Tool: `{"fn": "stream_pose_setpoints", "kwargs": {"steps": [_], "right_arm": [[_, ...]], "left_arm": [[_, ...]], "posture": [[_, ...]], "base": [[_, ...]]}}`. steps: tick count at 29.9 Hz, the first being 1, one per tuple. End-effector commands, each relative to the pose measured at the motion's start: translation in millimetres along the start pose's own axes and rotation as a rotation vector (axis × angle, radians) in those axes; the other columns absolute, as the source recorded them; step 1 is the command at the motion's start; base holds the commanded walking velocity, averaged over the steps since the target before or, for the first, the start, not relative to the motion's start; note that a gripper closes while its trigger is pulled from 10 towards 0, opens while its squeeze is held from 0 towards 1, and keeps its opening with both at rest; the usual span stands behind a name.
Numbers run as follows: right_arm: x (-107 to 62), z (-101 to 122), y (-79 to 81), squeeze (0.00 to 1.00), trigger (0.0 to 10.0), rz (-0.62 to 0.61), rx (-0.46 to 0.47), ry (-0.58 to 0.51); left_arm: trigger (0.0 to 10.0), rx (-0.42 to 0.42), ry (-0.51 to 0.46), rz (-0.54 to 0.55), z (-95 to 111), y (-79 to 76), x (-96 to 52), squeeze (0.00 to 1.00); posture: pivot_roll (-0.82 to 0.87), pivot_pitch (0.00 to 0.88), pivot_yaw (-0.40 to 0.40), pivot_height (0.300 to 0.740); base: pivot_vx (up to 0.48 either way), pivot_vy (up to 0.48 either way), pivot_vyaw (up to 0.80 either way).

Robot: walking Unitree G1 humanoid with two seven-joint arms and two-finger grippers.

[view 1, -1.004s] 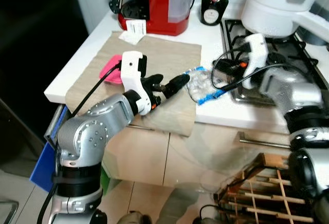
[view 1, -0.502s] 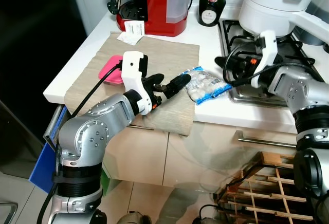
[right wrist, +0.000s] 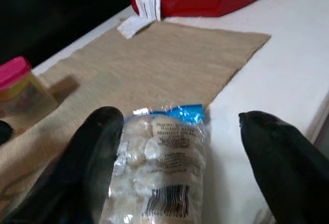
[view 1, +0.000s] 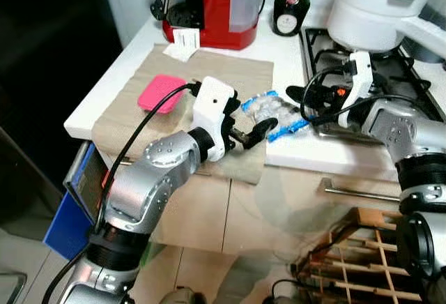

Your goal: Restocking fridge

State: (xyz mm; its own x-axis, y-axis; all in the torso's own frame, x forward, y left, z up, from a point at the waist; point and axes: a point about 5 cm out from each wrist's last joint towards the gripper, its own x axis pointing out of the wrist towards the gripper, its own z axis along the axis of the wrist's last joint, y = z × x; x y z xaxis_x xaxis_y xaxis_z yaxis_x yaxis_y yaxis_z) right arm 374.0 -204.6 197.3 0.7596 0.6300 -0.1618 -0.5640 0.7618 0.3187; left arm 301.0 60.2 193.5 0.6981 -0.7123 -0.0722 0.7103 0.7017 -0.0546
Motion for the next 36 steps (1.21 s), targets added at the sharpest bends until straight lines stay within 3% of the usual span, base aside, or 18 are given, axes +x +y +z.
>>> {"fn": "stream_pose_setpoints", "kwargs": {"steps": [1,2,3,6,12,14,16,20,27,36], "right_arm": [[-2.3,2.7,0.4,1.00,10.0,-0.016,0.002,-0.019],[-3.1,2.3,-2.3,0.71,10.0,-0.046,0.009,-0.021],[-4.4,2.5,-5.6,0.00,10.0,-0.088,0.014,-0.036],[-5.9,4.5,-5.0,0.00,10.0,-0.115,0.004,-0.058],[-6.8,4.9,13.7,0.00,10.0,-0.094,-0.021,-0.096],[-7.1,2.9,19.5,0.00,10.0,-0.082,-0.014,-0.103],[-8.7,-1.4,26.5,0.00,10.0,-0.068,-0.007,-0.105],[-15.2,-0.8,28.4,0.00,10.0,-0.071,-0.004,-0.106],[-26.6,5.8,26.5,0.00,10.0,-0.071,0.044,-0.115],[-21.2,-24.2,15.9,0.00,10.0,-0.082,0.123,-0.002]], "left_arm": [[10.0,0.021,-0.012,-0.011,2.0,0.5,4.3,0.00],[10.0,0.007,-0.013,-0.011,0.5,1.5,8.1,0.00],[10.0,0.000,-0.006,-0.007,-2.4,3.3,15.3,0.00],[10.0,-0.009,-0.002,-0.003,-4.0,7.8,22.6,0.00],[10.0,-0.015,0.059,0.013,-15.7,18.5,29.0,0.00],[10.0,-0.002,0.114,0.026,-25.7,21.4,29.5,0.00],[10.0,-0.028,0.255,0.034,-49.2,23.7,27.9,0.00],[10.0,-0.087,0.424,0.074,-81.1,30.7,18.6,0.00],[10.0,-0.153,0.472,0.085,-98.9,36.7,5.8,0.00],[10.0,-0.186,0.486,0.094,-106.9,38.4,-2.1,0.00]], "posture": [[-0.05,0.001,0.047,0.740],[-0.05,0.001,0.047,0.740],[-0.05,0.002,0.049,0.740],[-0.06,0.009,0.055,0.740],[-0.08,0.025,0.081,0.740],[-0.08,0.027,0.086,0.740],[-0.09,0.029,0.092,0.740],[-0.09,0.033,0.092,0.740],[-0.08,0.041,0.075,0.740],[-0.08,0.045,0.068,0.740]], "base": [[0.000,0.000,0.00],[0.000,0.000,0.00],[0.000,0.000,0.00],[0.000,0.000,0.00],[0.000,0.000,0.00],[0.000,0.000,0.00],[0.000,0.000,0.00],[0.000,0.000,0.00],[0.000,0.000,0.00],[0.000,0.000,0.00]]}}
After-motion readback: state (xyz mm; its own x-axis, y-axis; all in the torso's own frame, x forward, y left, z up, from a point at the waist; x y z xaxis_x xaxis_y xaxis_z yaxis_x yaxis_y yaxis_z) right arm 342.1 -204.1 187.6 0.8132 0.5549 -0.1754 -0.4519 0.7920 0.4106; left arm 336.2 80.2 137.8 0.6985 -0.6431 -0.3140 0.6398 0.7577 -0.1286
